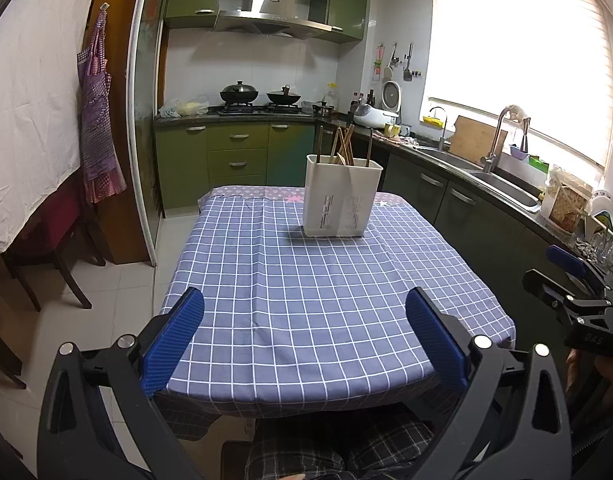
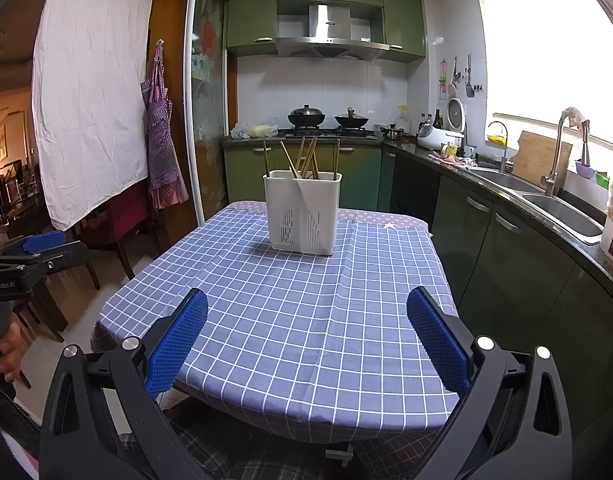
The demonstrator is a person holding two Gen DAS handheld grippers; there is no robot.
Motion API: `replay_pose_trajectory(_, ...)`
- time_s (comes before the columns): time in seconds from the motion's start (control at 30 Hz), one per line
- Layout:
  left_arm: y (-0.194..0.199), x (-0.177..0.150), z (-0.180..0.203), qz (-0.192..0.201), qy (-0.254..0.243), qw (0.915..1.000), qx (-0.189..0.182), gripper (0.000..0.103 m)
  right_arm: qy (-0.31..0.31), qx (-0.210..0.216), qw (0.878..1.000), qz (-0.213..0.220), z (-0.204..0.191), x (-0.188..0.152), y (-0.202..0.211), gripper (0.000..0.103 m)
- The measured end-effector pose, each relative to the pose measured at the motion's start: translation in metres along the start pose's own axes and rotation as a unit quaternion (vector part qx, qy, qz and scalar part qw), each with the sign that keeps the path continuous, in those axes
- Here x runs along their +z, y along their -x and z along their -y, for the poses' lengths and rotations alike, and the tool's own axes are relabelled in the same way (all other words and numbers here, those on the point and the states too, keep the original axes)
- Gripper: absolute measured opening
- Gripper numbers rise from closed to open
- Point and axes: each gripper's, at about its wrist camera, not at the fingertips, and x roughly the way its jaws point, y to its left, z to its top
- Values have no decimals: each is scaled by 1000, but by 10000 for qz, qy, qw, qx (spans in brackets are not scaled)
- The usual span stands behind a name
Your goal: Organize utensils
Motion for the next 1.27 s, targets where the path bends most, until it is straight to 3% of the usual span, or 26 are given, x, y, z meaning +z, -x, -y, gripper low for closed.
replay_pose_trajectory(0.4,-5,0,3,-90,-58,9999,37,96,37,36,10000,-36,1,-3,-3,98)
replay_pose_trajectory(0.73,-8,-1,4,-70,-16,9997,-252,96,69,93,9999,-85,2,-3,-6,98)
replay_pose_trajectory(1.07,-6,-2,8,44,-154,9998,155,96,31,82,9999,-71,5,-3,-7,98)
replay_pose_trajectory(1.27,-8,-1,7,5,-148,9997,180,96,28,82,9999,-73,5,-3,-7,98)
